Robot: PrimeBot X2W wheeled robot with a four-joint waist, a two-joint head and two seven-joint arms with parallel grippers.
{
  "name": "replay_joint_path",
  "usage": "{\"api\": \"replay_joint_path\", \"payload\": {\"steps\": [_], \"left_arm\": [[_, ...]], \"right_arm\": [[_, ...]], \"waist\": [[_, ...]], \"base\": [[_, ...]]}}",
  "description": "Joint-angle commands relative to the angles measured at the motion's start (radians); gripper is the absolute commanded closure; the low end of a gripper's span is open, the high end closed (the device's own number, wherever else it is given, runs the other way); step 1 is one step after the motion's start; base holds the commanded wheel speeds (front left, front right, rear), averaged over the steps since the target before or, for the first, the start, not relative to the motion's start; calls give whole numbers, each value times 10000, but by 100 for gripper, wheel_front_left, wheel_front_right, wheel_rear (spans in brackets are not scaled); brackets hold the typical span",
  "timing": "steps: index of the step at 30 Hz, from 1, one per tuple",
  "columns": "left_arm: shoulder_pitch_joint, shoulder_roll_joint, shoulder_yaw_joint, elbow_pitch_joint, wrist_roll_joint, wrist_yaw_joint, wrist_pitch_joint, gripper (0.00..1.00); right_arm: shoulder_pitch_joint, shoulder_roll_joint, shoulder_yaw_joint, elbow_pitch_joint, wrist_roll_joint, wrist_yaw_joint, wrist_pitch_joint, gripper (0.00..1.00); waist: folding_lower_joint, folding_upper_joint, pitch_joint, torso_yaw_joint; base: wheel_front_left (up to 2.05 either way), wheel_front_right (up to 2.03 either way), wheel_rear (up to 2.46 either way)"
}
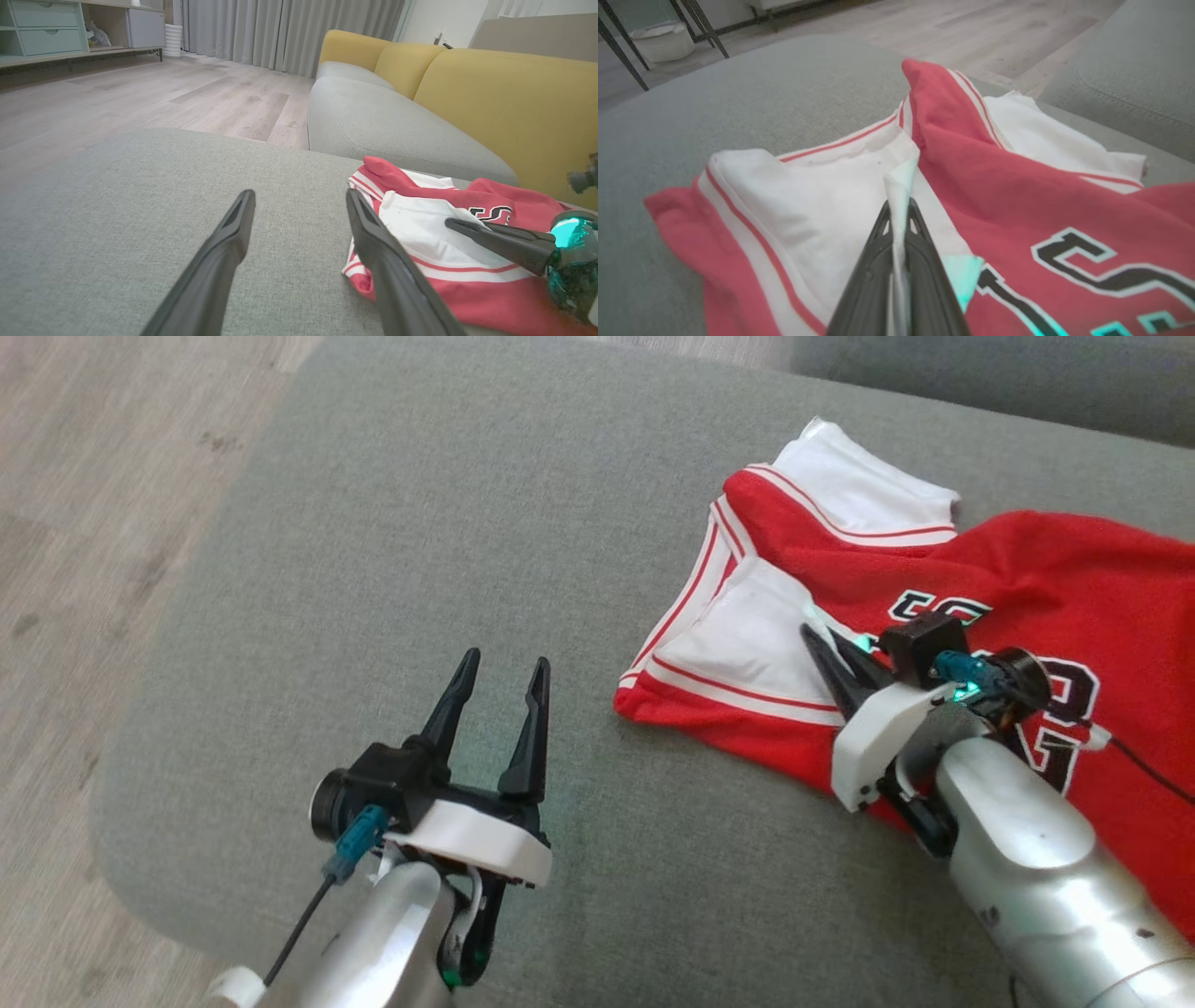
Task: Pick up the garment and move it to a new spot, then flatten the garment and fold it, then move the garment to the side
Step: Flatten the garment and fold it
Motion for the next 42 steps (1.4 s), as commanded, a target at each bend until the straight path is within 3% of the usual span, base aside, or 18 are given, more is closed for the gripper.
{"api": "replay_joint_path", "payload": {"steps": [1,9,16,17,18,23,28,31,33,38,39,42], "left_arm": [[-360,42,365,-255,14,61,-97,0],[-81,42,746,-39,307,12,-97,0],[207,41,1034,166,568,-123,-97,0],[246,41,1067,194,599,-138,-97,0],[280,41,1097,218,630,-152,-97,0],[420,42,1238,355,778,-217,-97,0],[522,46,1375,407,894,-253,-97,0],[563,46,1441,415,941,-276,-97,0],[587,46,1480,405,960,-280,-97,0],[691,45,1552,336,985,-287,-97,0],[691,45,1552,336,985,-287,-97,0],[749,44,1597,295,994,-280,-97,0]], "right_arm": [[-199,184,156,-318,102,-7,-183,100],[728,330,1602,-1795,1106,-7,-1004,100],[1765,-75,3557,-3542,1797,-7,-720,100],[1869,-167,3809,-3710,1815,-7,-618,64],[1987,-243,4041,-3848,1859,-7,-499,0],[2347,-677,5324,-4498,2083,-7,-87,0],[2393,-967,5824,-5034,2470,-7,-190,0],[2371,-1100,5410,-5253,2611,-7,-525,0],[2423,-1159,4598,-5199,2576,-7,-807,0],[2963,-899,1346,-4549,1795,-7,-1267,0],[2963,-899,1346,-4549,1795,-7,-1267,0],[3516,-466,-861,-4169,907,-7,-1392,0]], "waist": [[-1,0,-121,-76],[-1,0,-1036,-520],[-1,0,-1730,-701],[-1,0,-1795,-713],[-1,0,-1854,-726],[-1,0,-2139,-828],[-1,0,-2294,-1042],[-1,0,-2345,-1176],[-1,0,-2367,-1265],[-1,0,-2374,-1523],[-1,0,-2374,-1523],[-1,0,-2356,-1681]], "base": [[0,0,0],[0,0,0],[0,0,0],[0,0,0],[0,0,0],[0,0,0],[0,0,0],[0,0,0],[0,0,0],[0,0,0],[0,0,0],[0,0,0]]}}
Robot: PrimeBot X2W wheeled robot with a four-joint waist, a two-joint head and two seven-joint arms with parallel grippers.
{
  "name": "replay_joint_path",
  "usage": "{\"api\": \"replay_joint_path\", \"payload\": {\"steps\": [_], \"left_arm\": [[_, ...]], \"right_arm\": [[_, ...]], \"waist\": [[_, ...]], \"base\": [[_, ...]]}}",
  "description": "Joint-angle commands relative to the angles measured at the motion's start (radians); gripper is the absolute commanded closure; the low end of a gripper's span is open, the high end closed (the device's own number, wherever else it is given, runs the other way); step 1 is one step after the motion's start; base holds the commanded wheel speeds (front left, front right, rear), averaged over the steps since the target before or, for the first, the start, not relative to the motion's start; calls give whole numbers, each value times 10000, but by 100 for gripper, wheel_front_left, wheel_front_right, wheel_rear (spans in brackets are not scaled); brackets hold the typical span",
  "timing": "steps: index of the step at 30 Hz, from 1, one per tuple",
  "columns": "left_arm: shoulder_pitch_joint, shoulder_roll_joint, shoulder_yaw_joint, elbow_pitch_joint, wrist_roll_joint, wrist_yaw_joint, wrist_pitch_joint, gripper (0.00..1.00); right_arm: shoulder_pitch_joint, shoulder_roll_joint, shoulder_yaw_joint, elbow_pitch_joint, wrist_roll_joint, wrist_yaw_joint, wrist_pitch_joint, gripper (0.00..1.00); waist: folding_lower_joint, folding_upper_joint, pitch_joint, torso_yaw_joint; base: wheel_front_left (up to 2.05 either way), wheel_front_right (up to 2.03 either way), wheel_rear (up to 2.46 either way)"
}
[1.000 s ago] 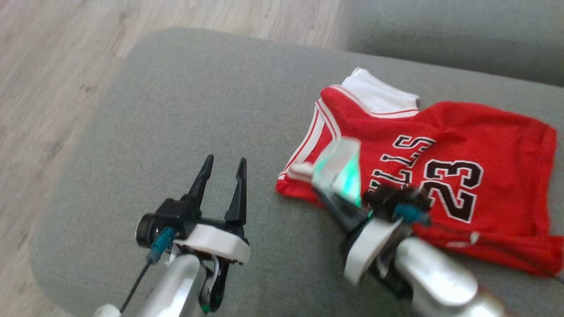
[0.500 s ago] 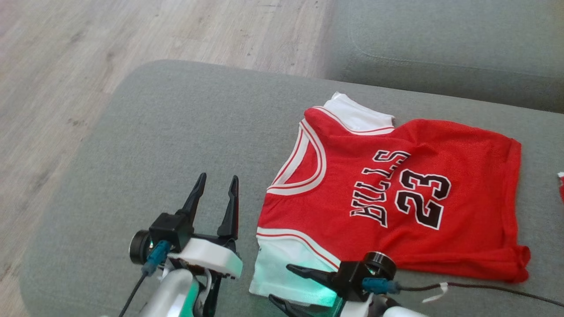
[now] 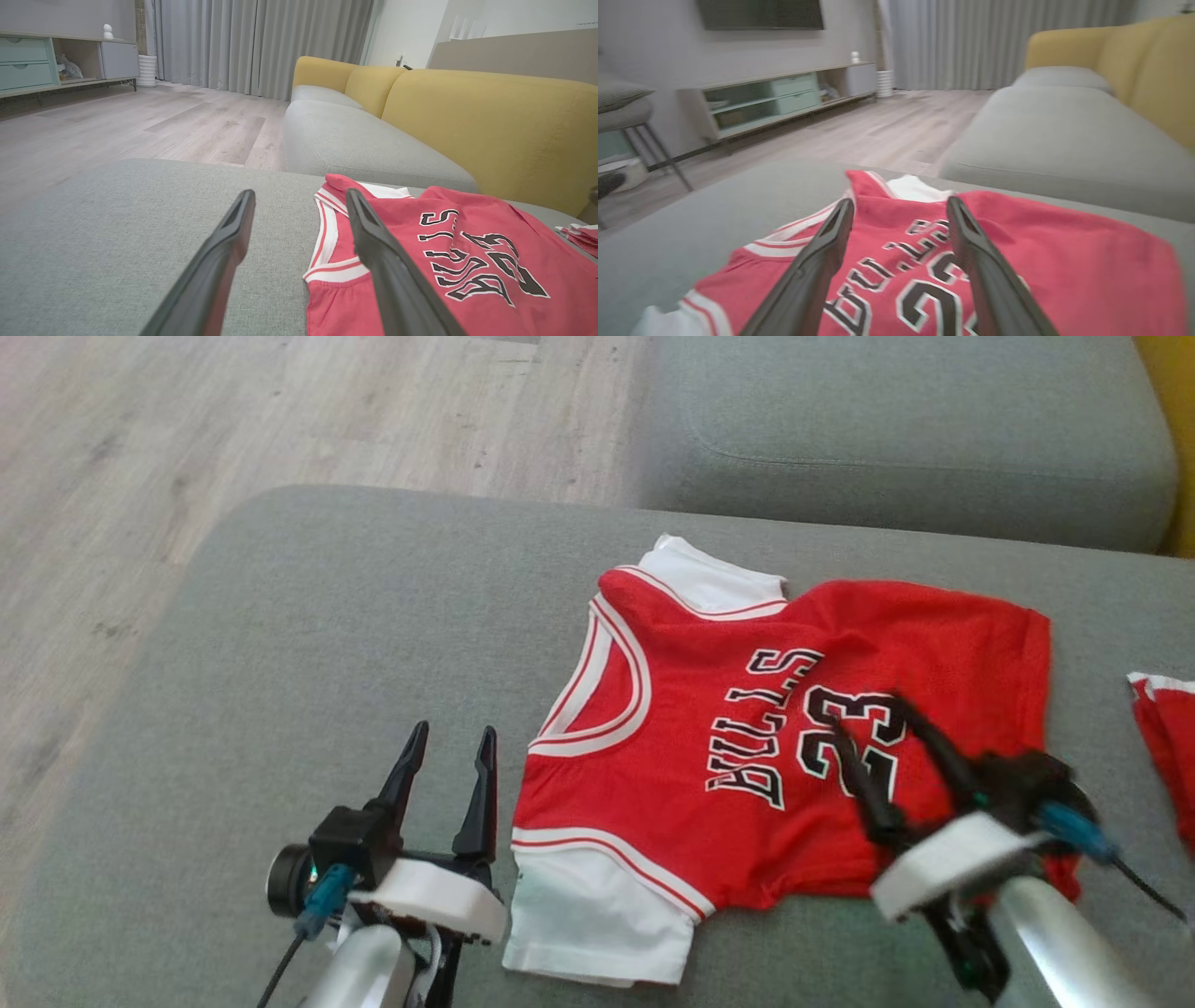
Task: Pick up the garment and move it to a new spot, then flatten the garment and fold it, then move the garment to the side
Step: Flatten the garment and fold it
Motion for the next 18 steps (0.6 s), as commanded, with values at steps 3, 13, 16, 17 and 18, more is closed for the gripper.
{"api": "replay_joint_path", "payload": {"steps": [3,13,16,17,18], "left_arm": [[-247,32,463,-387,84,16,-97,0],[-312,31,483,-109,125,9,-97,0],[-554,51,461,277,167,5,-55,0],[-675,70,427,466,171,-25,69,0],[-808,92,383,679,166,-74,263,0]], "right_arm": [[568,651,-1655,-71,-1057,-9,-162,0],[1831,2124,-4423,-843,-2915,-9,-49,0],[1726,2161,-4453,-1146,-3005,-9,60,0],[1691,2165,-4441,-1229,-2975,-9,101,0],[1661,2167,-4420,-1299,-2933,-9,133,0]], "waist": [[0,0,38,-221],[0,0,377,-981],[0,0,550,-1256],[0,0,626,-1340],[0,0,708,-1426]], "base": [[0,0,0],[0,0,0],[0,0,0],[0,0,0],[0,0,0]]}}
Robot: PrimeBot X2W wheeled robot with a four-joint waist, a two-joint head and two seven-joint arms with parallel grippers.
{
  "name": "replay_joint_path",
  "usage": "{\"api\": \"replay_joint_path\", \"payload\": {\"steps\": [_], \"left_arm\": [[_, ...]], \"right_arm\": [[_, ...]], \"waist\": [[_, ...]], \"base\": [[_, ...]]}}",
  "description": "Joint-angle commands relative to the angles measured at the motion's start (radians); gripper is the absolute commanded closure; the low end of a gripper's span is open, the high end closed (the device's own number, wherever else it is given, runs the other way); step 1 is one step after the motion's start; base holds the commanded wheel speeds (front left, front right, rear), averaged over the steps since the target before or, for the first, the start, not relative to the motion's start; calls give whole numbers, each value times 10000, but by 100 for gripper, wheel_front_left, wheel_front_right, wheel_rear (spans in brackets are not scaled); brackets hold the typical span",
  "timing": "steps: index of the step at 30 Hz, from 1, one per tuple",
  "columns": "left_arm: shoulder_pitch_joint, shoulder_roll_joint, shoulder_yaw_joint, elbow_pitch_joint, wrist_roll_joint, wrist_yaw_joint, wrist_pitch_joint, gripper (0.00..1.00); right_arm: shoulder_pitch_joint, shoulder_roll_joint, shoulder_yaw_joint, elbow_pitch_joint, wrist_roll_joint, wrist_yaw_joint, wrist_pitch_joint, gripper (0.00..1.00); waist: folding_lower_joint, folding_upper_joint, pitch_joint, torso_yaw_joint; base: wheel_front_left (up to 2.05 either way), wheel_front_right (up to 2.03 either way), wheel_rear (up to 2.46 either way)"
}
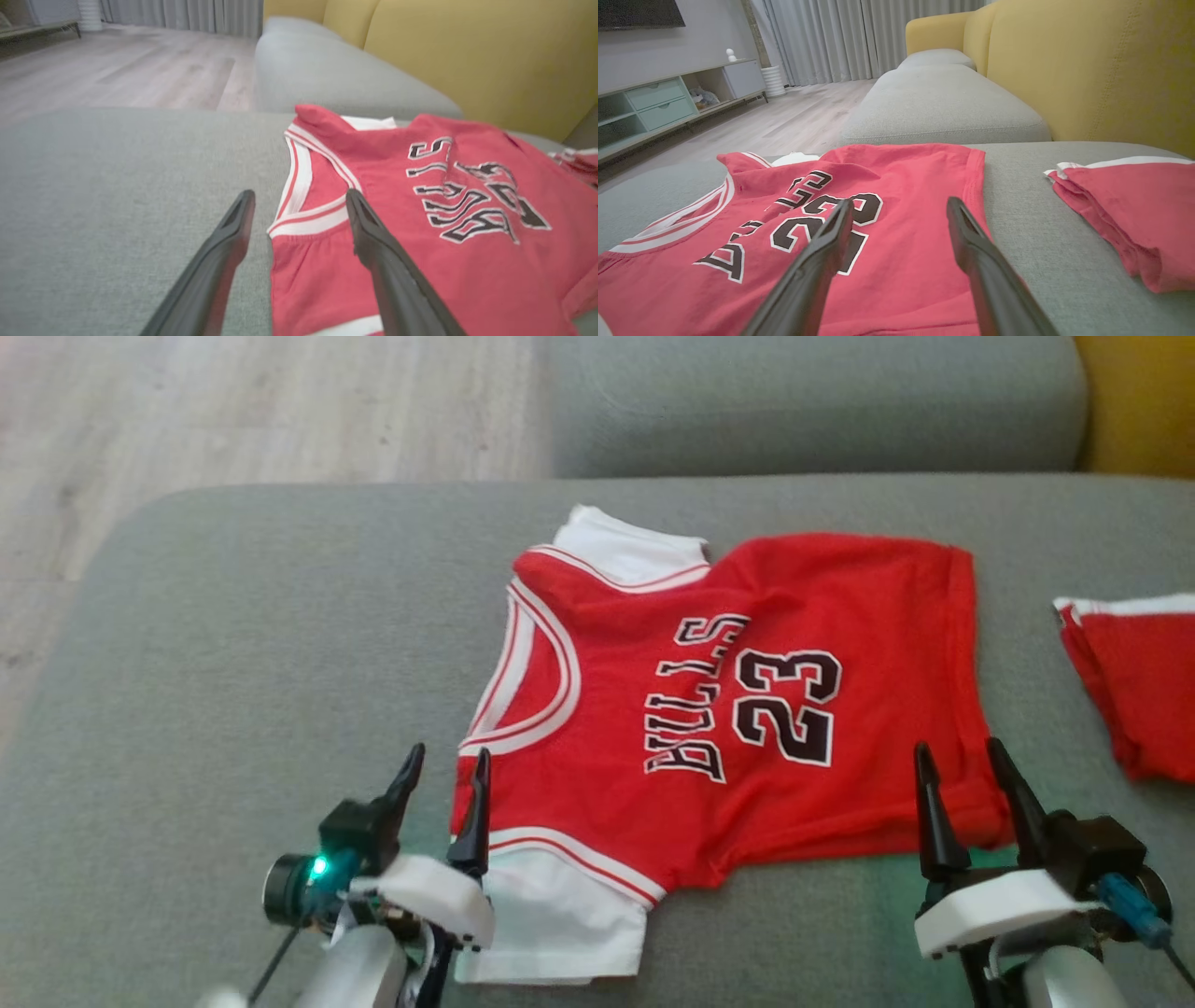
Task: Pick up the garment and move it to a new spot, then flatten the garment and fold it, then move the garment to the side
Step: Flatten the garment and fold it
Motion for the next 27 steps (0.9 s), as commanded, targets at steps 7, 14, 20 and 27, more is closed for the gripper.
{"api": "replay_joint_path", "payload": {"steps": [7,14,20,27], "left_arm": [[-1718,452,81,1429,156,-10,1833,0],[-2364,702,-62,2275,304,22,2264,40],[-2998,938,-144,2365,279,-439,1895,100],[-4063,1247,-33,2265,424,-389,998,100]], "right_arm": [[-539,-40,236,-565,117,-7,43,0],[-667,-39,257,-546,173,-7,-24,0],[-841,-38,375,-490,227,-7,-95,0],[-1008,-38,503,-347,259,-7,-163,0]], "waist": [[0,-1,824,-756],[0,-1,1126,-1028],[0,-1,1293,-1212],[0,-1,1468,-1434]], "base": [[0,0,0],[0,0,0],[0,0,0],[0,0,0]]}}
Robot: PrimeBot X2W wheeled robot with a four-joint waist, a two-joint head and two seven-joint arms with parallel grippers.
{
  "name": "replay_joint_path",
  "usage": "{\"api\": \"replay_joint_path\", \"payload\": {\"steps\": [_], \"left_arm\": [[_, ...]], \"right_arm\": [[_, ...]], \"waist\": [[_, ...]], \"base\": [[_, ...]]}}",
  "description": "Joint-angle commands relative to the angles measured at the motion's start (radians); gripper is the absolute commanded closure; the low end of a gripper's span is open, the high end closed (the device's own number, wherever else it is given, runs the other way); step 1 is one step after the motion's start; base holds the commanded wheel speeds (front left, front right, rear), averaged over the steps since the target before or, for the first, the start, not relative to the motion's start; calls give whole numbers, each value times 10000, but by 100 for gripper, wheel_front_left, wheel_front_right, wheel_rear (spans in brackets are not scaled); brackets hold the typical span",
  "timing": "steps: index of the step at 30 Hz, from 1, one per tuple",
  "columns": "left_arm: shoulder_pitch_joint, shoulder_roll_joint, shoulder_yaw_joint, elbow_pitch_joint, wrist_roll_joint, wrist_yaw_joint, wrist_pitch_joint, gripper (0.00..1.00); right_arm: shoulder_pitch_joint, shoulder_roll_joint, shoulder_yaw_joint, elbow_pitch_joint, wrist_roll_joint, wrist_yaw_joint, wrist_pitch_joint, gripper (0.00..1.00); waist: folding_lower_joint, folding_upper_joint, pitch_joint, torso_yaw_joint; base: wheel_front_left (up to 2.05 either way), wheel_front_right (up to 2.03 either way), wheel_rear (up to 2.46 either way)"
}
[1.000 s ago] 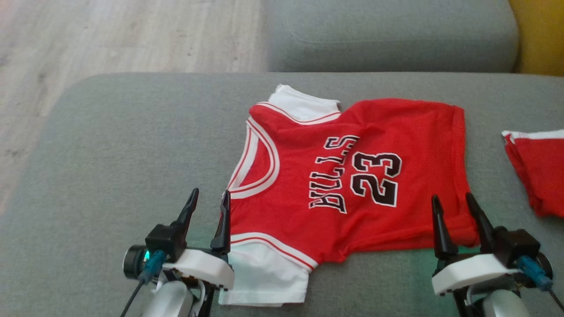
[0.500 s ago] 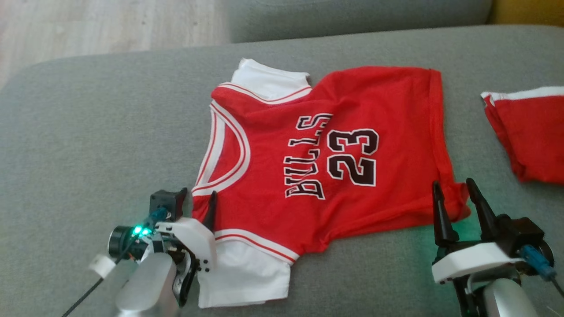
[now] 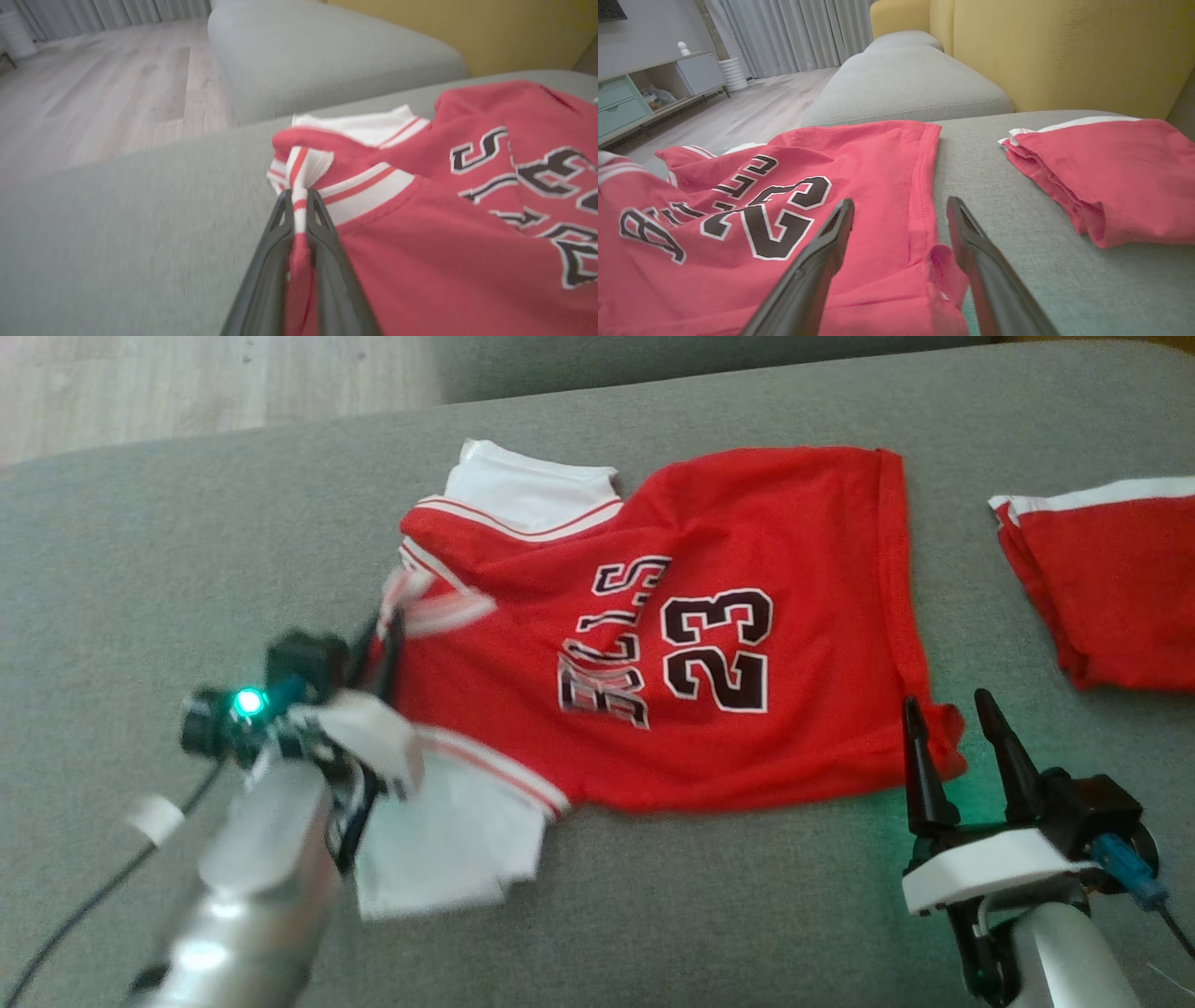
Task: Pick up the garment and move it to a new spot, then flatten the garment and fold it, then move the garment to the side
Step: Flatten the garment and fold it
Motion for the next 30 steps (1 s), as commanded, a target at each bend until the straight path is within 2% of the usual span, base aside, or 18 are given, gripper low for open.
{"api": "replay_joint_path", "payload": {"steps": [1,6,7,8,11,19,24,30], "left_arm": [[-743,390,411,-280,92,120,-243,100],[-1563,494,505,183,88,158,-588,100],[-1636,467,489,374,42,89,-496,52],[-1672,432,449,575,10,23,-374,0],[-1685,387,370,1004,-91,-155,-310,0],[-1387,284,604,990,-396,-80,-1251,0],[-627,221,1086,-107,-655,339,-1525,0],[1250,29,1454,-2084,-553,886,-1550,0]], "right_arm": [[-343,-46,248,-222,59,-7,-109,0],[-439,-46,193,51,43,-7,-136,0],[-446,-45,194,107,47,-7,-143,0],[-452,-45,202,160,55,-7,-152,0],[-481,-45,212,268,106,-7,-181,0],[-474,-45,152,112,228,-7,-312,0],[-275,-45,-21,-55,255,-7,-362,0],[79,-45,-130,-220,320,-7,-391,0]], "waist": [[-1,0,47,-81],[-1,0,64,-240],[-1,0,47,-255],[-1,0,25,-263],[-1,0,-41,-243],[-1,0,-295,351],[-1,0,-589,936],[-1,0,-897,1493]], "base": [[0,0,0],[0,0,0],[0,0,0],[0,0,0],[0,0,0],[0,0,0],[0,0,0],[0,0,0]]}}
